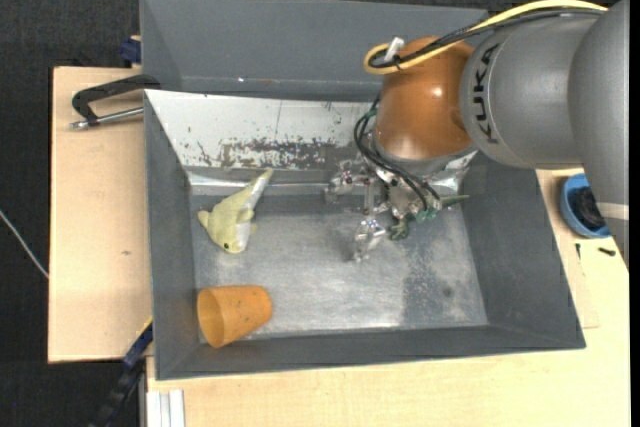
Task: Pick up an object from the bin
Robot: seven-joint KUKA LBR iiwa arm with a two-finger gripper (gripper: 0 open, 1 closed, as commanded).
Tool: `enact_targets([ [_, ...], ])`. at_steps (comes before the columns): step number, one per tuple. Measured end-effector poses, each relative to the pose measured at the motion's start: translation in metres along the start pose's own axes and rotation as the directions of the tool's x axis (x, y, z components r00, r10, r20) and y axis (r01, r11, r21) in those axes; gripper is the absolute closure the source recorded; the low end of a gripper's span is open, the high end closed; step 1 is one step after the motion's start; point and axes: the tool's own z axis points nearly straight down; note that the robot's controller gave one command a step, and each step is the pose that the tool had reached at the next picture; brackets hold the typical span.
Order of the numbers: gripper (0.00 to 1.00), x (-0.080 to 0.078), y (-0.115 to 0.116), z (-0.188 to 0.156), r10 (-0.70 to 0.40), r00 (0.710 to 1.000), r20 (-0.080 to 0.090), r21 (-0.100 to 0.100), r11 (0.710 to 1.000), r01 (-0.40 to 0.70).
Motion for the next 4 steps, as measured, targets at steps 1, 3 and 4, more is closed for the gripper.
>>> enact_targets([
  [1, 0.00, 0.014, 0.042, 0.005, 0.036, 0.999, 0.008, 0.002, 0.999, -0.036],
  [3, 0.00, -0.004, 0.023, -0.022, 0.031, 1.000, -0.002, 0.003, 1.000, -0.031],
  [4, 0.00, 0.004, -0.013, -0.004, 0.123, 0.992, -0.002, 0.001, 0.992, -0.123],
])
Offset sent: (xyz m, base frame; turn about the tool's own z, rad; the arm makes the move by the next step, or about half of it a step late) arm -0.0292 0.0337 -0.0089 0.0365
